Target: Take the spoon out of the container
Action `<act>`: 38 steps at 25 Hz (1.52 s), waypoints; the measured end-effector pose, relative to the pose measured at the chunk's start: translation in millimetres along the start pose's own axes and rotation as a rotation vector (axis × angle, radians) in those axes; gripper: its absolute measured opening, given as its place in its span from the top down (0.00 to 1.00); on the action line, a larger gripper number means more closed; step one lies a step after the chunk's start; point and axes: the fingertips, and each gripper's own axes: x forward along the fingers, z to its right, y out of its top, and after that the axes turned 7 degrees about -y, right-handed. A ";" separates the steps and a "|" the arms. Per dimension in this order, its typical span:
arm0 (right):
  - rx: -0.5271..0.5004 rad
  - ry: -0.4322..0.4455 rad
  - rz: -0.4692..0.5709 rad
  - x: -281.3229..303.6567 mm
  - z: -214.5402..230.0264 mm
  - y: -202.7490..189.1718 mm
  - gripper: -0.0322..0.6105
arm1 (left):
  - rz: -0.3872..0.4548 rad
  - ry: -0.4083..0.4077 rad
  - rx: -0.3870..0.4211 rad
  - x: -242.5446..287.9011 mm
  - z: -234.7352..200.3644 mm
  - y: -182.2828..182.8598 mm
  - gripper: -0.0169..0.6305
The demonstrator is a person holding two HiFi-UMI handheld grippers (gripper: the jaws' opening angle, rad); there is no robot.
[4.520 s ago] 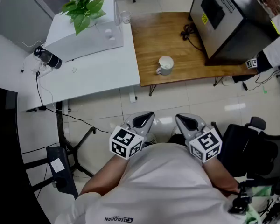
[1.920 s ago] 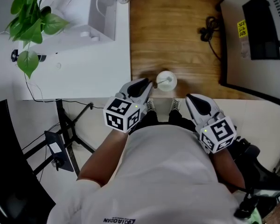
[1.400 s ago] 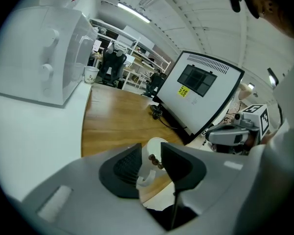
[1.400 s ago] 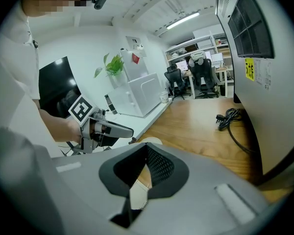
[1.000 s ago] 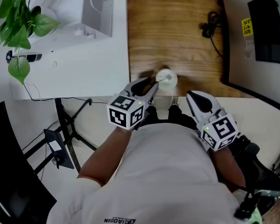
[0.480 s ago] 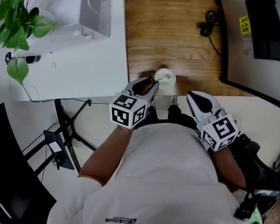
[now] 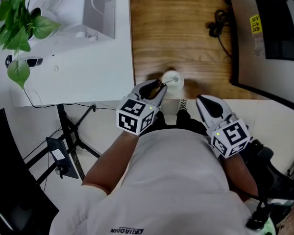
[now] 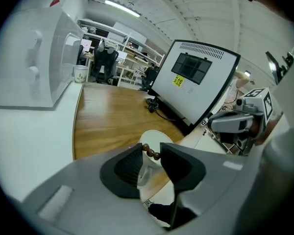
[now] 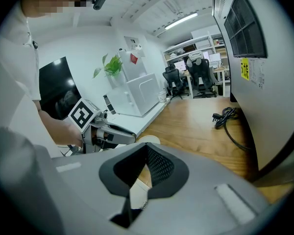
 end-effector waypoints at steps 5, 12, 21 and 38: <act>0.000 -0.004 0.002 -1.6 -0.7 0.4 0.94 | 0.011 -0.006 0.026 -1.2 4.1 3.4 0.80; -0.002 -0.007 0.003 -3.5 -2.0 -0.5 0.94 | -0.006 -0.012 0.067 -1.5 7.7 1.3 0.80; -0.004 -0.011 0.005 -4.5 -3.7 -2.6 0.94 | -0.007 -0.006 0.036 -1.3 5.2 -4.6 0.80; -0.005 -0.009 0.005 -6.0 -4.0 -3.5 0.94 | 0.046 -0.025 -0.040 -6.1 6.5 1.2 0.80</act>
